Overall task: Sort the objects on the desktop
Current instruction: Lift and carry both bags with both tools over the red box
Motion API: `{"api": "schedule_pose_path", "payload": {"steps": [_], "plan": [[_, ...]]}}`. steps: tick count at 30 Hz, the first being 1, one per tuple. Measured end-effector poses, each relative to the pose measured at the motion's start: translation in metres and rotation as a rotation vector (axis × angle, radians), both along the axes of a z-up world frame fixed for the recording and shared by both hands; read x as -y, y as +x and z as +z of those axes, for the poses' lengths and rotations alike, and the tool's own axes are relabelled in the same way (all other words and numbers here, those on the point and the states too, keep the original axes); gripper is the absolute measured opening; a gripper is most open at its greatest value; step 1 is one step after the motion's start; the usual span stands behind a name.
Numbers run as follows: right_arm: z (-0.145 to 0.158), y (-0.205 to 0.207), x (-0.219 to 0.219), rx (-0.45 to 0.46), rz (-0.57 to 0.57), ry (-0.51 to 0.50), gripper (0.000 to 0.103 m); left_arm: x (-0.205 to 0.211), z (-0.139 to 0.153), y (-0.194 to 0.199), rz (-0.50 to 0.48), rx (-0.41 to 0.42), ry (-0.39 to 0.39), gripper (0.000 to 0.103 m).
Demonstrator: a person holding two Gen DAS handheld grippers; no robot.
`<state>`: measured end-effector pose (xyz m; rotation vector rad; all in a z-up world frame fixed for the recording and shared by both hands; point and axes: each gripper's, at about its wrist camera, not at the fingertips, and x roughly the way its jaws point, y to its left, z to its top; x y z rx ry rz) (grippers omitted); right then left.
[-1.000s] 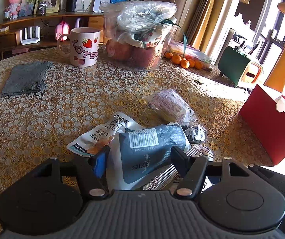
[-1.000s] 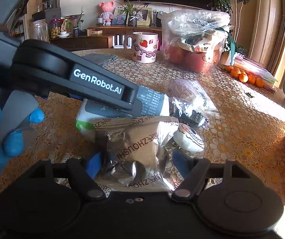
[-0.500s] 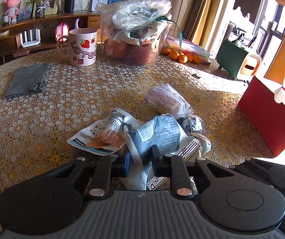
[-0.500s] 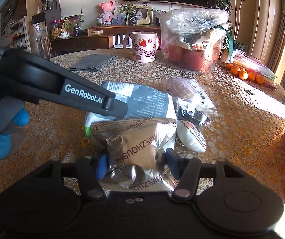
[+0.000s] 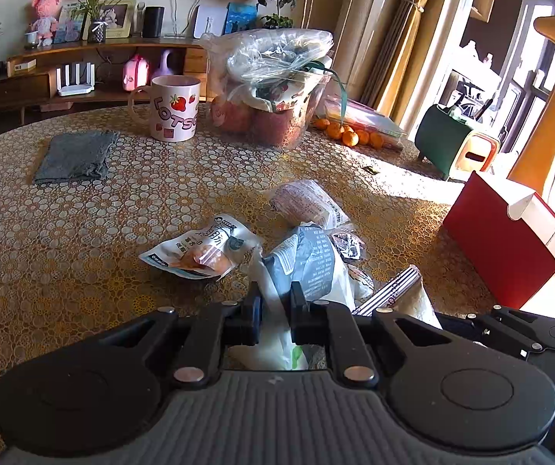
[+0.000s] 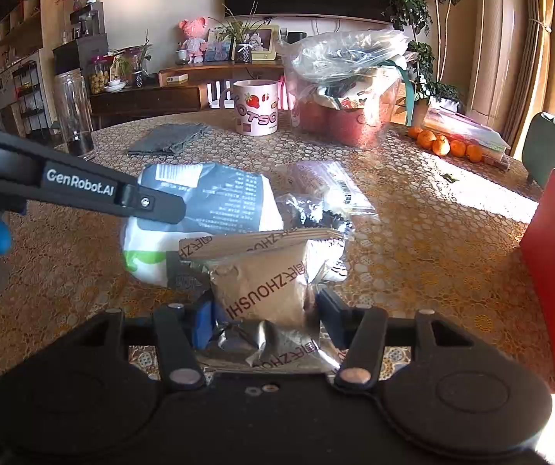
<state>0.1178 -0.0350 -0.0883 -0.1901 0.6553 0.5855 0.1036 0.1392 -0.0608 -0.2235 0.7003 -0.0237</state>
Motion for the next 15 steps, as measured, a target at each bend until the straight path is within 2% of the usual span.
{"api": "schedule_pose_path", "payload": {"steps": [7,15], "plan": [[0.012,-0.008,0.026,0.017,-0.035,0.024,0.055,0.011,0.014,-0.019,0.01,0.02,-0.017,0.012],[0.03,-0.017,0.063,0.05,-0.091,0.051,0.055,0.037,0.036,-0.037,-0.031,0.059,-0.02,0.012]]}}
